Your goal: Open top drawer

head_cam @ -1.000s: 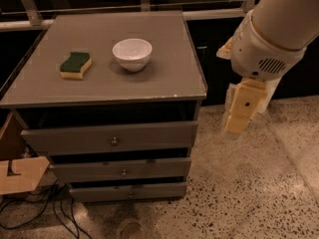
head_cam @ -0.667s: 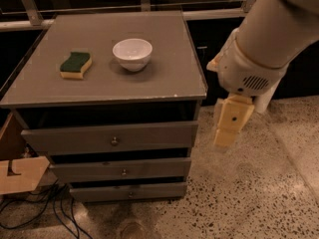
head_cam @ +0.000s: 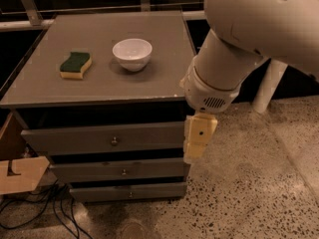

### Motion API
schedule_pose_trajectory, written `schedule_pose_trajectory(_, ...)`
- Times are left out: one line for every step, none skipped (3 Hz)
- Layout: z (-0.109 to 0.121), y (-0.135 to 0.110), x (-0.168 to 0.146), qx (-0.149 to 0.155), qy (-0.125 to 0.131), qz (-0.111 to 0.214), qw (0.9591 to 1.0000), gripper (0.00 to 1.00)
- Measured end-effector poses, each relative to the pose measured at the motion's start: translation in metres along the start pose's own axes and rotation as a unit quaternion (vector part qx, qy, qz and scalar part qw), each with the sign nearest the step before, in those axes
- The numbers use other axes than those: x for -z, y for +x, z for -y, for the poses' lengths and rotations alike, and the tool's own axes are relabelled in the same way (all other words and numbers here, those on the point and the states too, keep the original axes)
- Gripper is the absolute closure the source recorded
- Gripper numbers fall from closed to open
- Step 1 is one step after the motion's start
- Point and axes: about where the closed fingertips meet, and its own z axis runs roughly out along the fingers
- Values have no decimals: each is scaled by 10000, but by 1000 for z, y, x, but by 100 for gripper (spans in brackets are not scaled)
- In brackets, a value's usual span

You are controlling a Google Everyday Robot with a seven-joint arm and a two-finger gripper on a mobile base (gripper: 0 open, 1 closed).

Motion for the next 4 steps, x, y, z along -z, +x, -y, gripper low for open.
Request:
schedule_pose_trajectory(-9, -4, -8, 32, -101, 112, 9999, 0)
schedule_pose_trajectory(-27, -23, -46, 66, -340, 211, 9992, 0)
schedule_pose_trajectory(-31, -44, -79, 223, -478, 241, 9983, 0)
schedule_pose_trajectory(-26, -58, -103, 390, -539, 224, 9975, 0)
